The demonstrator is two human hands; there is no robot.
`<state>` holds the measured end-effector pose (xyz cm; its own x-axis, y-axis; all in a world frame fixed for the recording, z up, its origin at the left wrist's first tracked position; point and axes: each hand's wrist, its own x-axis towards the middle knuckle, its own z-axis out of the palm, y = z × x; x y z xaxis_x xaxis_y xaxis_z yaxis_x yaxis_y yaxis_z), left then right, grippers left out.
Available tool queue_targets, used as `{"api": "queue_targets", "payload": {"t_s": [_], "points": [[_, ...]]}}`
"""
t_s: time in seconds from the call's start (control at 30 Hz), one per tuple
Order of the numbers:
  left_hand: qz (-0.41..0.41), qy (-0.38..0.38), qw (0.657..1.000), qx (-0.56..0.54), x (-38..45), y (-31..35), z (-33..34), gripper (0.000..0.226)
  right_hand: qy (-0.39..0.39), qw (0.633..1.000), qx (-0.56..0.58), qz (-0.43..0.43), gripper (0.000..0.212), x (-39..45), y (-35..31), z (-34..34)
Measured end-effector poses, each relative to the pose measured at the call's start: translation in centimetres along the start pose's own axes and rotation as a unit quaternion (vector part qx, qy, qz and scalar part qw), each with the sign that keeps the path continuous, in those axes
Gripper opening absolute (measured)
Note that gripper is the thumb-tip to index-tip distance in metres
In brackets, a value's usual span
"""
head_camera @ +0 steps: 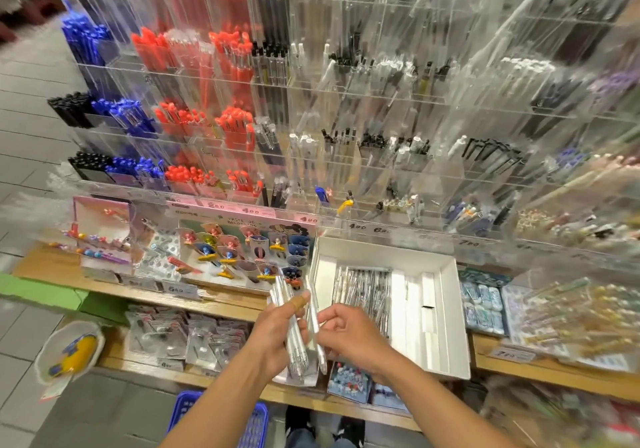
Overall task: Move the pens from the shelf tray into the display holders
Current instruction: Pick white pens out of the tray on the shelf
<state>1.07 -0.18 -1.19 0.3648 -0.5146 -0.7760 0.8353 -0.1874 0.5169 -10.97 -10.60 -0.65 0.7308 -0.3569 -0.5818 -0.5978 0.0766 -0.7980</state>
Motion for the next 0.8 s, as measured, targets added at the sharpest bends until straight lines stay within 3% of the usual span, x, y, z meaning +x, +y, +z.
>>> {"api": "queue_targets", "payload": {"t_s": [0.23,0.43,0.53,0.67,0.8], "points": [[-0.039,-0.039,0.998,0.003,0.1,-0.2,3.3,0.079,0.034,0.999,0.014,-0.019,0.021,-2.0,-0.6,-0.2],[-0.029,0.006,0.999,0.046,1.2,-0.6,3.9,0.017,0.058,0.997,0.043,-0.011,0.012,-1.3,0.6,-2.5],[-0.028,0.022,0.998,0.049,1.4,-0.2,3.2,0.018,0.100,0.994,0.036,0.026,0.008,0.9,1.9,-4.3],[-0.025,0.021,0.999,0.005,1.2,0.5,2.1,0.009,0.140,0.987,-0.035,0.078,0.025,6.0,3.6,-6.2],[-0.020,0.025,0.999,-0.009,0.9,0.7,0.4,0.017,0.157,0.975,-0.138,0.074,0.032,11.7,3.7,-6.8]]}}
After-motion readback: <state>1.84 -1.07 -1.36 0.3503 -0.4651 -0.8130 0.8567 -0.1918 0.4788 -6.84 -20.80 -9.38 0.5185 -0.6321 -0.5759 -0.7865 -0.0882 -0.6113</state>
